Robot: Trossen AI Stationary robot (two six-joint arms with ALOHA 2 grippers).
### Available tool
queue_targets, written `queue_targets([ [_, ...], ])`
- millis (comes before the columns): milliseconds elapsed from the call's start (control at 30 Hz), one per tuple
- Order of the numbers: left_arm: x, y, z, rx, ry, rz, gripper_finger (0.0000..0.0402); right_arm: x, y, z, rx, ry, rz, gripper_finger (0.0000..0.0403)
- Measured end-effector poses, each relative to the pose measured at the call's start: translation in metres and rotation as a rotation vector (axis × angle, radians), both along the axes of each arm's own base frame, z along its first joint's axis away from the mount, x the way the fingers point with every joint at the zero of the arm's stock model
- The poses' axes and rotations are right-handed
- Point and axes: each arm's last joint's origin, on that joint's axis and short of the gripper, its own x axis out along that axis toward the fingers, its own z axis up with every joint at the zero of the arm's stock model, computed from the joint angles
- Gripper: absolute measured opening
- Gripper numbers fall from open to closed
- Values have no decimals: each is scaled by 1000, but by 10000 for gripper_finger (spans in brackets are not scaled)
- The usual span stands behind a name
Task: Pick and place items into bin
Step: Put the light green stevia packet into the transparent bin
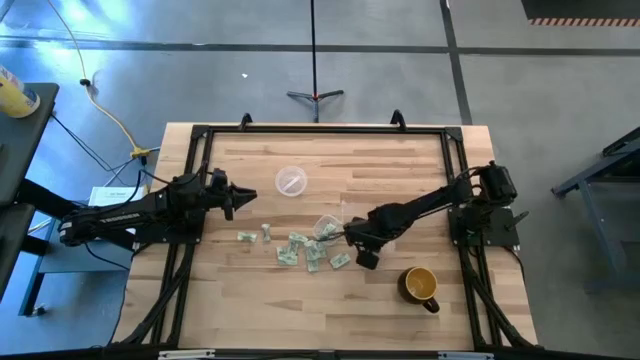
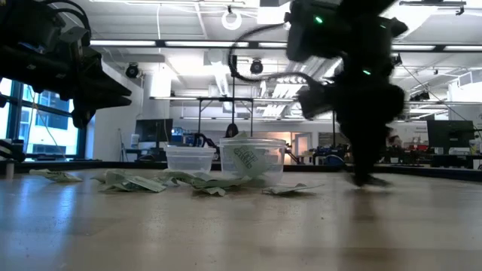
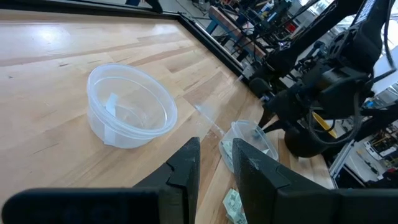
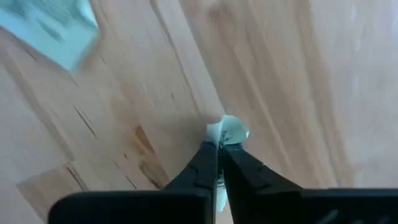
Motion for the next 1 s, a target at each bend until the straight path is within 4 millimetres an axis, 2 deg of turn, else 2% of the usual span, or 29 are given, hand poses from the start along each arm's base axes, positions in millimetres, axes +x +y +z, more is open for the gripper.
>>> queue_targets([
  [200, 0, 0, 0, 0, 0, 1, 129, 32, -15, 61, 4, -235, 3, 4],
  [267, 0, 0, 0, 1, 0, 2, 129, 40, -26, 74, 4, -282, -6, 8],
  [333, 0, 0, 0, 2, 2, 11, 129, 49, -40, 78, 30, -325, -22, 10],
  [433, 0, 1, 0, 5, 3, 23, 129, 61, -57, 72, 71, -362, -55, 5],
  [567, 0, 1, 0, 5, 3, 25, 129, 75, -64, 61, 129, -387, -55, 5],
  [733, 0, 1, 0, 5, 3, 25, 129, 84, -53, 44, 201, -338, -10, 10],
  [833, 0, 1, 0, 5, 3, 25, 129, 89, -47, 42, 215, -340, 9, 5],
  [1000, 0, 1, 0, 10, 4, 24, 129, 92, -45, 37, 115, -343, -14, 13],
])
